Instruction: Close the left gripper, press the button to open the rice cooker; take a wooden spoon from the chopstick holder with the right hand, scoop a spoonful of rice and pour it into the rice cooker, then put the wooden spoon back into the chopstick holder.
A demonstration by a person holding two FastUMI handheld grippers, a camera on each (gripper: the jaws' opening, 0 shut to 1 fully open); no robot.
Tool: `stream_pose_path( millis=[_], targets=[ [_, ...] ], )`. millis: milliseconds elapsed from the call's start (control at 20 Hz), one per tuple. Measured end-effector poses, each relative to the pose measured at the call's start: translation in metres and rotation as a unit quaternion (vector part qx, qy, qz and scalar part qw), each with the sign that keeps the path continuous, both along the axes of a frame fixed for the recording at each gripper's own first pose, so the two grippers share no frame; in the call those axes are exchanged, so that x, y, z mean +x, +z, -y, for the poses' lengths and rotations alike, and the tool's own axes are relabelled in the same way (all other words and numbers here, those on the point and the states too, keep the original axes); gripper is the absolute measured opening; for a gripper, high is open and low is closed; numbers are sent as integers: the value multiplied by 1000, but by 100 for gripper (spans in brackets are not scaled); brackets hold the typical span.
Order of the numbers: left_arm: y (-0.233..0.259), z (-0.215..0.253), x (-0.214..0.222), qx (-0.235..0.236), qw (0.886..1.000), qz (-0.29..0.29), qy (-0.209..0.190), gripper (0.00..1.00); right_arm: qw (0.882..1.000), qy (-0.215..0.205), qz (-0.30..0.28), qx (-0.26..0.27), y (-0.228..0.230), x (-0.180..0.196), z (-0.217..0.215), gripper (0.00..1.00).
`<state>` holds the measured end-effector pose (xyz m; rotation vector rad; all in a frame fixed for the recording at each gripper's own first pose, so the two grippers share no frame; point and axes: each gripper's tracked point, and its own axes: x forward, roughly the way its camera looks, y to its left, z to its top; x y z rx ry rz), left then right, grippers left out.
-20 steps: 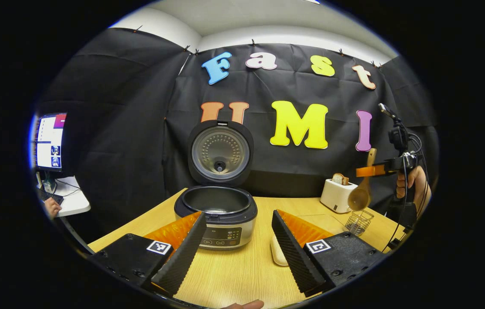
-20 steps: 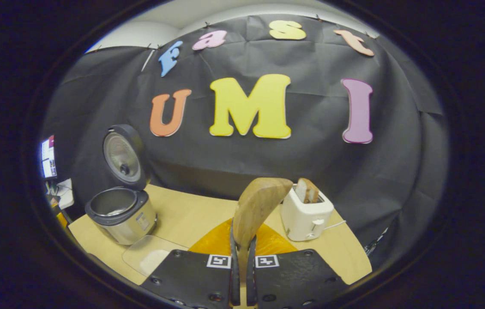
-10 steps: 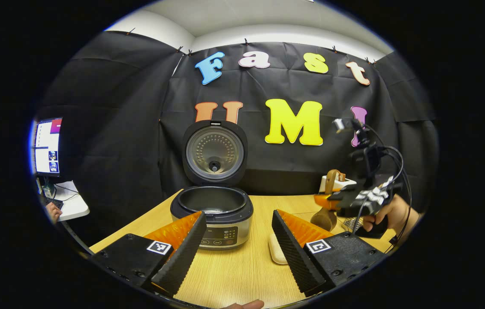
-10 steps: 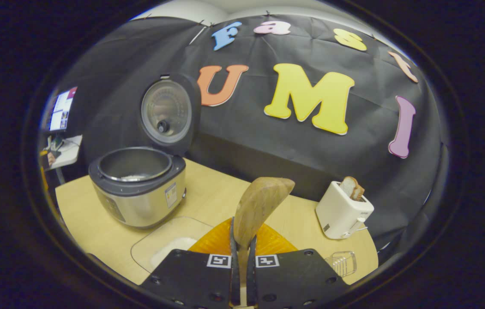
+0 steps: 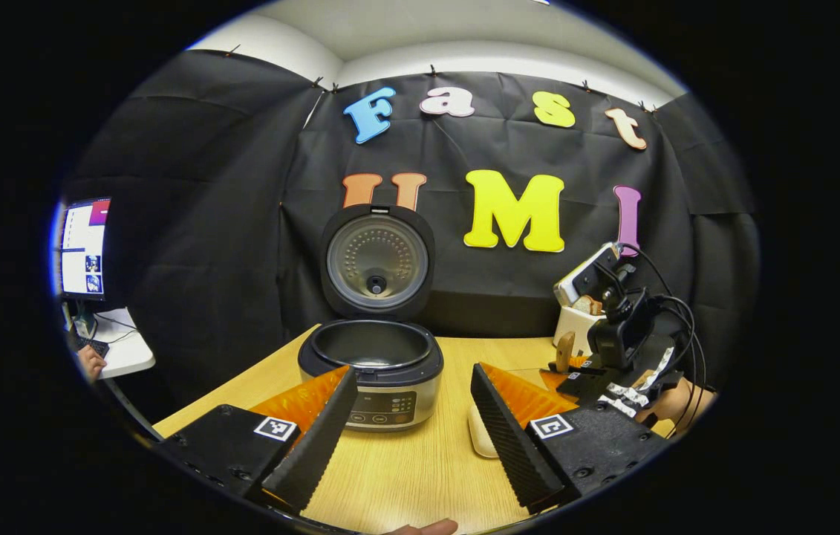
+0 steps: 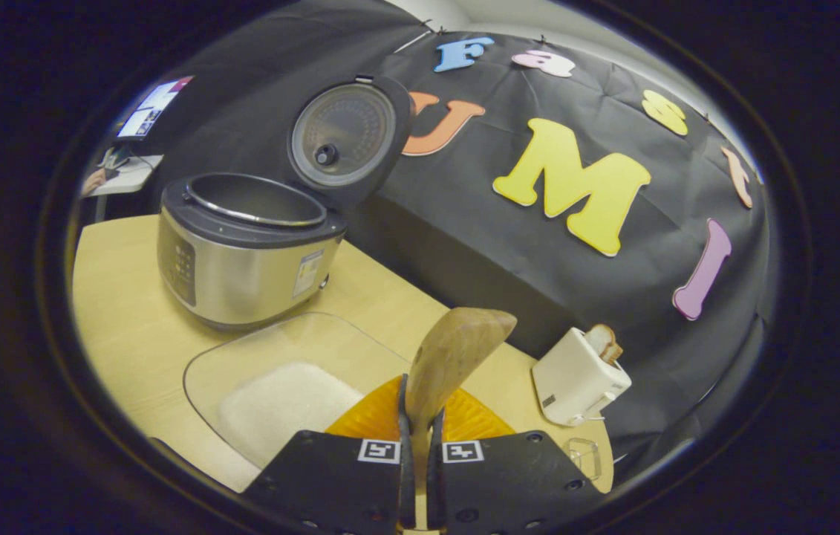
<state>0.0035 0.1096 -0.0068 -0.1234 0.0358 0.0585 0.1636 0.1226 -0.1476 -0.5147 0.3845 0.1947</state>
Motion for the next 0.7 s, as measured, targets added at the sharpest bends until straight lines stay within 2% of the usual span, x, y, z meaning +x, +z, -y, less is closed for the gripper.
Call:
stream_pose_path(
  millis=[150,200,350,450,550,600,700],
  targets=[
    [1,4,1,-16,1000,4,-8,98,999,-3,0,-34,-4,-13,-5,6],
    [1,6,1,-19,1000,2,-10,98,1000,-17,-7,-21,-5,-16,-3,6],
    [0,6,2,-18,1000,0,-9,98,992,-76,-67,74,-19,-30,-4,6],
    [0,8,2,-16,1000,0,-12,97,984,-110,-75,117,-8,-30,-6,6],
    [0,10,2,-16,1000,0,-14,96,971,-136,-91,174,-8,-33,-8,6],
    [1,11,2,-16,1000,1,-16,96,960,-147,-105,213,-10,-33,-10,7],
    [1,12,2,-17,1000,2,-17,96,931,-179,-130,291,-11,-35,-10,6]
  ],
)
